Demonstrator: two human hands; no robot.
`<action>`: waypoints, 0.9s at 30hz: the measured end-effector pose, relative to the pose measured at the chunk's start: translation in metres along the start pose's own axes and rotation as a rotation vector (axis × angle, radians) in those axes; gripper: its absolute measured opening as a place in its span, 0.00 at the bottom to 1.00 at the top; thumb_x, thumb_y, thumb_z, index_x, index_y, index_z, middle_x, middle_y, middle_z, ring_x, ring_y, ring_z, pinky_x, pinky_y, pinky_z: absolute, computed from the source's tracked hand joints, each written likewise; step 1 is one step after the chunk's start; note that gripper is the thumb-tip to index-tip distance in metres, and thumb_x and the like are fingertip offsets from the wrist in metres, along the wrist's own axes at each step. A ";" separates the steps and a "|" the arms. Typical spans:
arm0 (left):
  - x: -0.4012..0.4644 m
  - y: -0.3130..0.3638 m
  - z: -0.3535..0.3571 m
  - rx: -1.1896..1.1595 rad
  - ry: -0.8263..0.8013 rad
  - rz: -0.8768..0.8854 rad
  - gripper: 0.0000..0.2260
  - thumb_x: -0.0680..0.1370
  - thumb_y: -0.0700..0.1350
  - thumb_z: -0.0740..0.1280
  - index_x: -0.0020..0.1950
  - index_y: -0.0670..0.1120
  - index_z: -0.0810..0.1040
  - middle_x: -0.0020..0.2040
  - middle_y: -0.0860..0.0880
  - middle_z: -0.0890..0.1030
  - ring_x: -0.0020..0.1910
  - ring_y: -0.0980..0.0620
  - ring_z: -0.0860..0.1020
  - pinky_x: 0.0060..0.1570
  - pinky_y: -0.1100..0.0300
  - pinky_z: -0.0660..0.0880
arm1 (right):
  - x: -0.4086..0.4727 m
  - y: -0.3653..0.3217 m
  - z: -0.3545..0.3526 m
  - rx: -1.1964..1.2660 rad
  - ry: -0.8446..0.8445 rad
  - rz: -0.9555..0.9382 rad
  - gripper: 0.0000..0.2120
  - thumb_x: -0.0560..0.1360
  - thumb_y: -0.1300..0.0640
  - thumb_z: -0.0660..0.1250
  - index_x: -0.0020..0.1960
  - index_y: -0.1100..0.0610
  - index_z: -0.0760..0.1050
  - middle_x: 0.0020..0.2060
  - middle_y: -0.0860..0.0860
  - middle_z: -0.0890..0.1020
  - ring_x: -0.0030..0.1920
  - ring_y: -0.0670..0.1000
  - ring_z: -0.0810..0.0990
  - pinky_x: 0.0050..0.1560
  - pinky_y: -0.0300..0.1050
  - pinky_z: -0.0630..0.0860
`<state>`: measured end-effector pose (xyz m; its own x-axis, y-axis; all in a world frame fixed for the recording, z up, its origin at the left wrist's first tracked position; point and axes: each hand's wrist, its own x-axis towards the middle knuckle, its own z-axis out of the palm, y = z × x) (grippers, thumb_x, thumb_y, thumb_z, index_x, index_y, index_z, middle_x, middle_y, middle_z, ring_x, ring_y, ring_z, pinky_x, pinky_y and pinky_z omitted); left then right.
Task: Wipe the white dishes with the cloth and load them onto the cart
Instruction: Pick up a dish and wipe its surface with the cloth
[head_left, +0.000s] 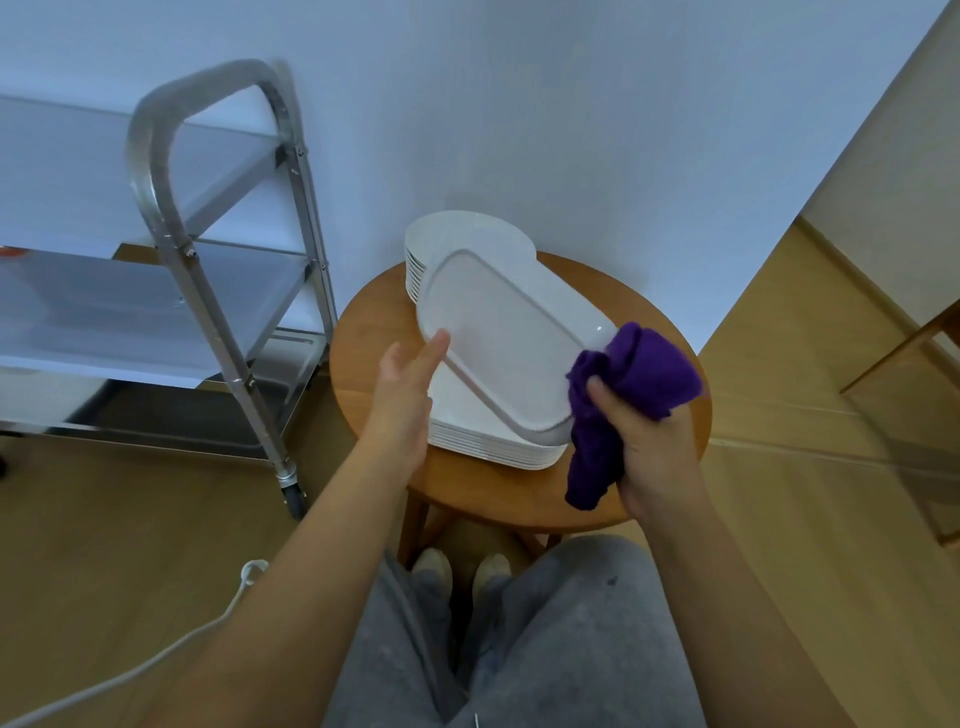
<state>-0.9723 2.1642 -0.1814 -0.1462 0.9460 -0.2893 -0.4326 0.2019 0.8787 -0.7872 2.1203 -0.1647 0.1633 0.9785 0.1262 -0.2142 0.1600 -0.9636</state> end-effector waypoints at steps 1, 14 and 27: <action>-0.001 -0.003 -0.002 -0.063 -0.024 -0.038 0.43 0.63 0.58 0.72 0.74 0.50 0.59 0.69 0.49 0.69 0.67 0.48 0.68 0.65 0.53 0.66 | 0.001 0.000 -0.001 0.139 -0.005 0.062 0.16 0.63 0.57 0.72 0.49 0.50 0.76 0.37 0.43 0.83 0.39 0.44 0.82 0.37 0.40 0.79; -0.029 -0.006 -0.018 -0.415 -0.332 -0.157 0.21 0.75 0.57 0.59 0.61 0.46 0.77 0.59 0.43 0.80 0.58 0.45 0.79 0.50 0.49 0.80 | 0.011 0.017 -0.016 -0.319 0.159 0.235 0.06 0.73 0.51 0.69 0.50 0.48 0.77 0.41 0.48 0.82 0.42 0.49 0.81 0.38 0.39 0.73; -0.052 -0.028 0.000 -0.315 -0.048 -0.136 0.09 0.77 0.51 0.62 0.48 0.47 0.78 0.36 0.48 0.85 0.34 0.52 0.84 0.27 0.61 0.78 | -0.022 0.036 0.065 -1.031 -0.383 -0.339 0.26 0.74 0.37 0.54 0.72 0.40 0.58 0.74 0.42 0.59 0.74 0.42 0.49 0.72 0.51 0.43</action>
<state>-0.9523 2.1091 -0.1914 -0.0292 0.9282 -0.3709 -0.6995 0.2461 0.6710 -0.8607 2.1128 -0.1867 -0.2795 0.9090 0.3091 0.7034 0.4130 -0.5785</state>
